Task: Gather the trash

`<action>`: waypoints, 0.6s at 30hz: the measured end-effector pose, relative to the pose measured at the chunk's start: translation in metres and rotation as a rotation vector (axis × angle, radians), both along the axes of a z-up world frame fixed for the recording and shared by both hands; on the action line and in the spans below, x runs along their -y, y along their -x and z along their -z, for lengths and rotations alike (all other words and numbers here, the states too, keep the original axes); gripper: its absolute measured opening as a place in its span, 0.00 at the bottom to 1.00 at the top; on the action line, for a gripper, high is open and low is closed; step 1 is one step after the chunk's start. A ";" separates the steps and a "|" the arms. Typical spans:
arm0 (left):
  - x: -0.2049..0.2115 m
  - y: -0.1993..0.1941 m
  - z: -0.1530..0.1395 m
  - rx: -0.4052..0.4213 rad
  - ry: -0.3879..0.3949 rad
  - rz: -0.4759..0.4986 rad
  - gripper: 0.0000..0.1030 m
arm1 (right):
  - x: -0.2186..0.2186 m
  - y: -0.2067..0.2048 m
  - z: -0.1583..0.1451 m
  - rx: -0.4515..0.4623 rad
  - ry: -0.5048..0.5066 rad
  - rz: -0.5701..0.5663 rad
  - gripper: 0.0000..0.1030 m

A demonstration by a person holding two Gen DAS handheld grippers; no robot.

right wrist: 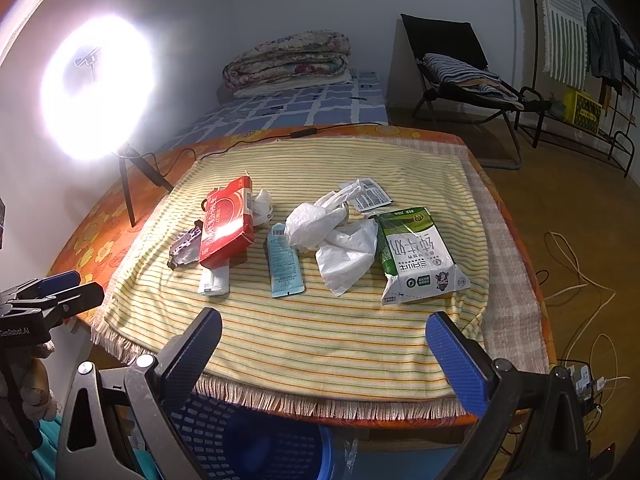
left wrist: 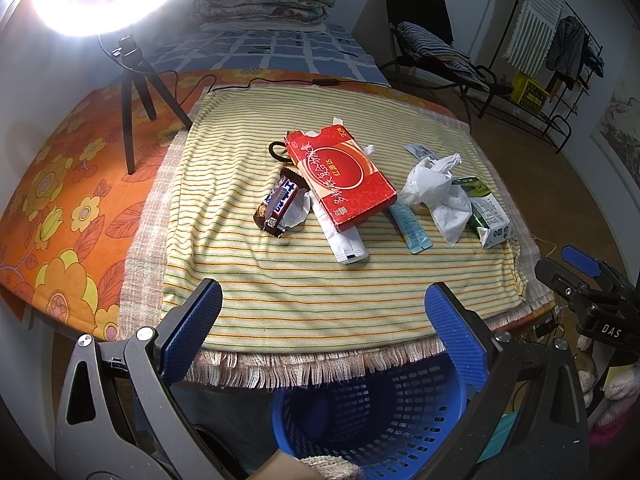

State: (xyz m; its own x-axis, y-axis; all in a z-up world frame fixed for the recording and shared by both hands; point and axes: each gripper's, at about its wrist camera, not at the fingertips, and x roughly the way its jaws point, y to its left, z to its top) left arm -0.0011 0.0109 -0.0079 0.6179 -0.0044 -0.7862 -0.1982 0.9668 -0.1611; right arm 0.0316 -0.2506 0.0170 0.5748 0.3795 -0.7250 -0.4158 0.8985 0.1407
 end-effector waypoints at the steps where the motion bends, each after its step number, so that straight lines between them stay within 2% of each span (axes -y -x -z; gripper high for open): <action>1: 0.000 0.000 0.000 0.000 -0.001 0.001 1.00 | 0.000 0.000 0.000 0.000 0.000 0.000 1.00; 18: -0.017 -0.002 0.002 -0.001 -0.010 -0.019 1.00 | 0.000 0.003 0.001 0.002 -0.002 0.005 1.00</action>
State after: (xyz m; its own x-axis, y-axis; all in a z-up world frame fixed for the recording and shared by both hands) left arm 0.0004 0.0275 -0.0102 0.6172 0.0150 -0.7867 -0.2163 0.9645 -0.1514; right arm 0.0290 -0.2502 0.0156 0.5779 0.3779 -0.7233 -0.4117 0.9003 0.1414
